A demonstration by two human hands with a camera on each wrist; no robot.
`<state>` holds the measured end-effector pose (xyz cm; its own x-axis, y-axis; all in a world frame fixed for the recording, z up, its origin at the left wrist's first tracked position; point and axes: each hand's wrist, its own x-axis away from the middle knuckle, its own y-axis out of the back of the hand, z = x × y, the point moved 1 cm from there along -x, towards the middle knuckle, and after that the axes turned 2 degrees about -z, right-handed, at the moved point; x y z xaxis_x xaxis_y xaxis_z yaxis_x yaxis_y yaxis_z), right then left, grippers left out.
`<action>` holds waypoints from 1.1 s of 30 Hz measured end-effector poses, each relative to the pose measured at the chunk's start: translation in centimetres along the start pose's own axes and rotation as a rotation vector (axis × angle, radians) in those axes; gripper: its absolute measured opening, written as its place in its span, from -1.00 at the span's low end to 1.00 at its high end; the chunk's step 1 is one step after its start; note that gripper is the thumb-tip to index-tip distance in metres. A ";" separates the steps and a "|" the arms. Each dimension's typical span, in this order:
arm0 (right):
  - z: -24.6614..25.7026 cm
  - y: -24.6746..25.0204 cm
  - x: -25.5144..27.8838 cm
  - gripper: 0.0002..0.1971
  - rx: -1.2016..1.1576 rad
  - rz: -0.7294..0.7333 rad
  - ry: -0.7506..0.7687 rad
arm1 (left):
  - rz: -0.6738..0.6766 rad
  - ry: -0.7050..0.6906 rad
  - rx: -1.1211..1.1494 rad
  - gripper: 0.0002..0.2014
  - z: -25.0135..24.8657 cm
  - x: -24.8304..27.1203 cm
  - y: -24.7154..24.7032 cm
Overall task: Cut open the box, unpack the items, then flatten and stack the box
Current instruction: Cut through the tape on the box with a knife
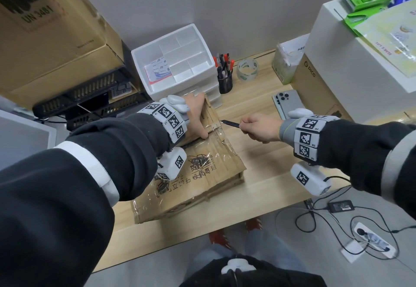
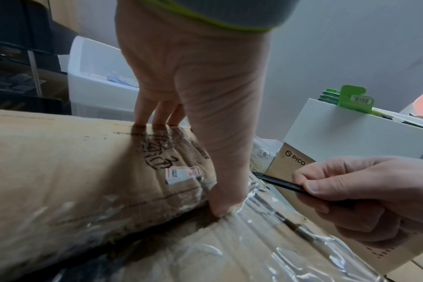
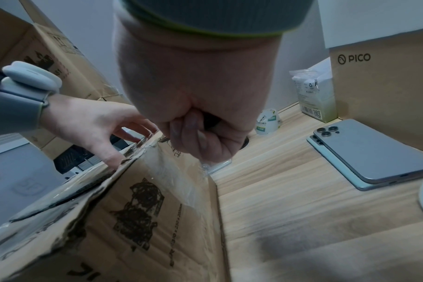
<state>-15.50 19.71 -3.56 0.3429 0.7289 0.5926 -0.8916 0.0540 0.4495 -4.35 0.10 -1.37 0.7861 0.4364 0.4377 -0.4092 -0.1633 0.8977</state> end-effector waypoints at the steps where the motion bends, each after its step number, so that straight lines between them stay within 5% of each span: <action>1: 0.0 0.0 0.0 -0.73 -0.003 -0.005 0.001 | -0.002 0.001 -0.001 -0.10 0.0 0.0 0.0; 33: -1.9 -0.5 2.9 -0.75 0.117 -0.021 0.063 | -0.001 0.035 -0.022 -0.03 0.2 -0.4 0.2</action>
<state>-14.63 23.09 -3.29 0.3391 0.7698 0.5407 -0.8424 -0.0074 0.5388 -4.67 -0.25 -1.41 0.7702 0.4669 0.4346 -0.4187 -0.1439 0.8966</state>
